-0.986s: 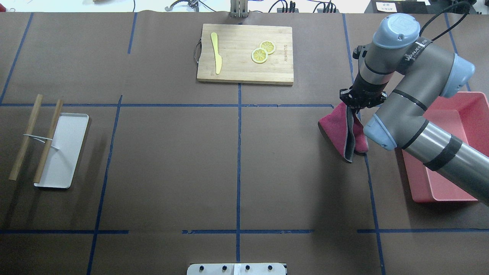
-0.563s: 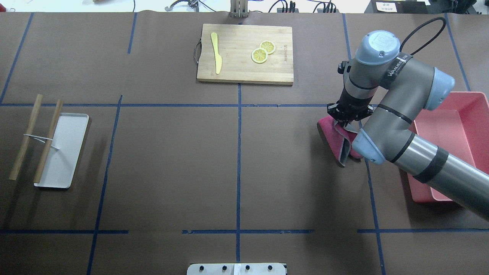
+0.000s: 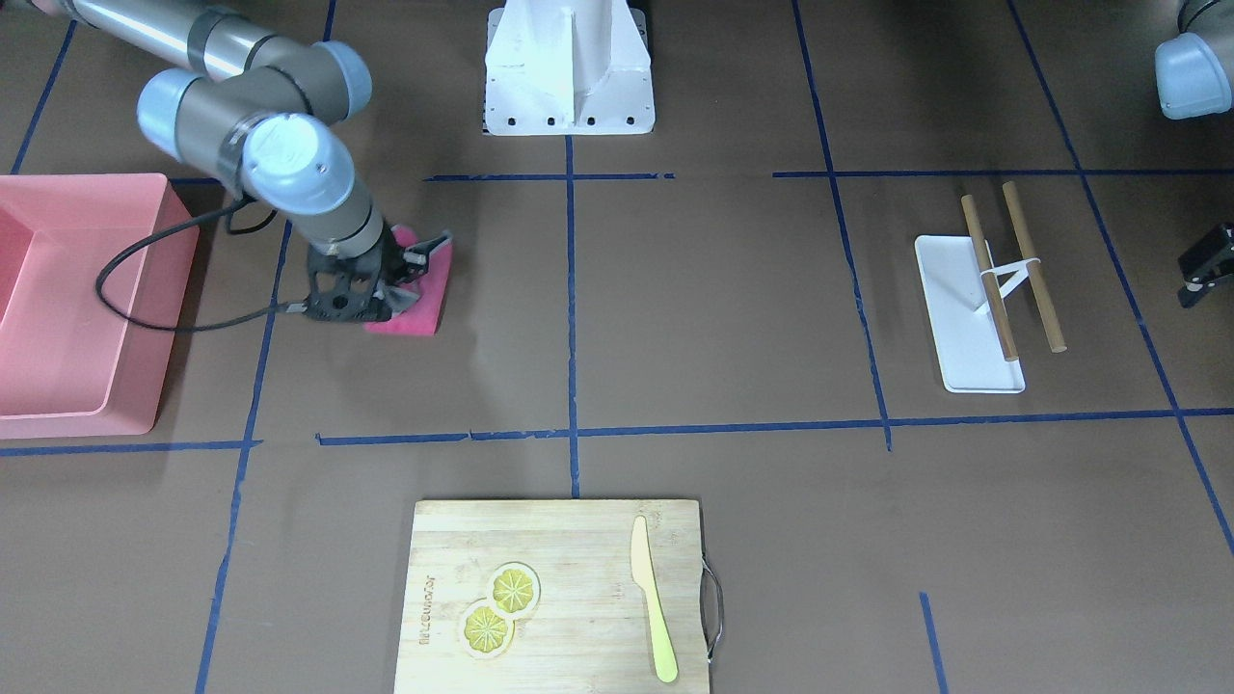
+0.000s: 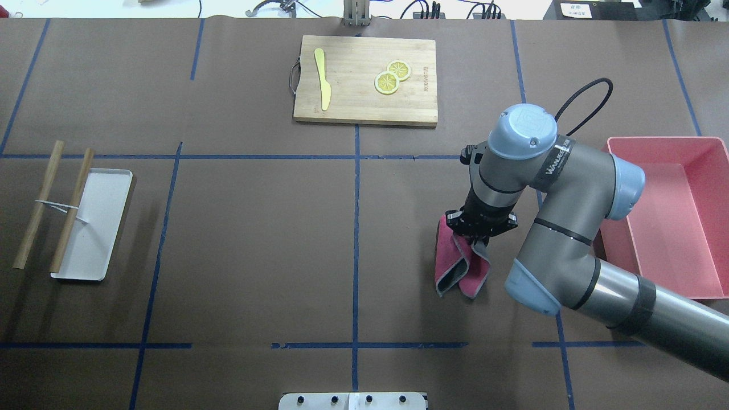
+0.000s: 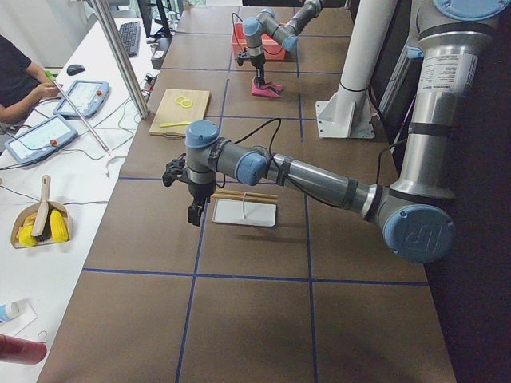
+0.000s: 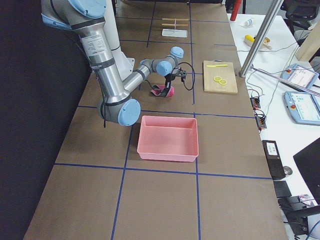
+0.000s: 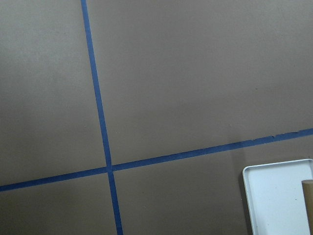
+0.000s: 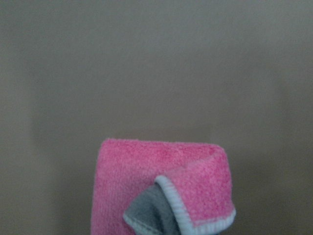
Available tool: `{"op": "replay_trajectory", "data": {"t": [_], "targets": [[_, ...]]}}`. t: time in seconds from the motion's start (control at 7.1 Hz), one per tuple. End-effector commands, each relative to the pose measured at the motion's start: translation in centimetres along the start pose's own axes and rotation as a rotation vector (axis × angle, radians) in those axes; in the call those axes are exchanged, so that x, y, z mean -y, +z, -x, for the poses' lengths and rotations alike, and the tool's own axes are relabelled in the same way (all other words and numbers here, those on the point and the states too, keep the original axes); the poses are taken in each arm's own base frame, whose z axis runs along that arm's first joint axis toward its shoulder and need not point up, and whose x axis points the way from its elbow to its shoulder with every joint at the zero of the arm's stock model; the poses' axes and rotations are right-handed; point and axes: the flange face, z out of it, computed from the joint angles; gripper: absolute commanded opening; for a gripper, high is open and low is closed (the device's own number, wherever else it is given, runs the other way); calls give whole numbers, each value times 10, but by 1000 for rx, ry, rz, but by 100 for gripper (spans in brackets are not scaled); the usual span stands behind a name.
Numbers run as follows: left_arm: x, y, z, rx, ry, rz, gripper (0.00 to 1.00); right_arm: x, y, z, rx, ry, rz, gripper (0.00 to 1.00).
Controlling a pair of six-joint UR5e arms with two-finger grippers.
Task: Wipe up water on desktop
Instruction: 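Wipe the cloth back and forth across the table with the right gripper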
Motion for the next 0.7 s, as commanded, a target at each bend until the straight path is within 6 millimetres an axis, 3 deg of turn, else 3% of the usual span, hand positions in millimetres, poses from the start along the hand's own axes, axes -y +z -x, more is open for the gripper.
{"op": "replay_trajectory", "data": {"t": [0.0,0.14,0.28,0.42,0.56], "targets": [[0,-1,-1,0,4,-3,100,-54,10,15,17,21,47,0],[0,0,1,3,3,0,100,-55,11,10,14,19,48,0],[-2,4,4,2,-3,10,100,-37,8,-6,-2,27,22,0],[-2,1,8,1,-10,5,100,-5,-4,-34,-17,11,-21,0],[-16,7,18,6,-9,23,100,27,-2,-67,-54,-5,-35,0]]}}
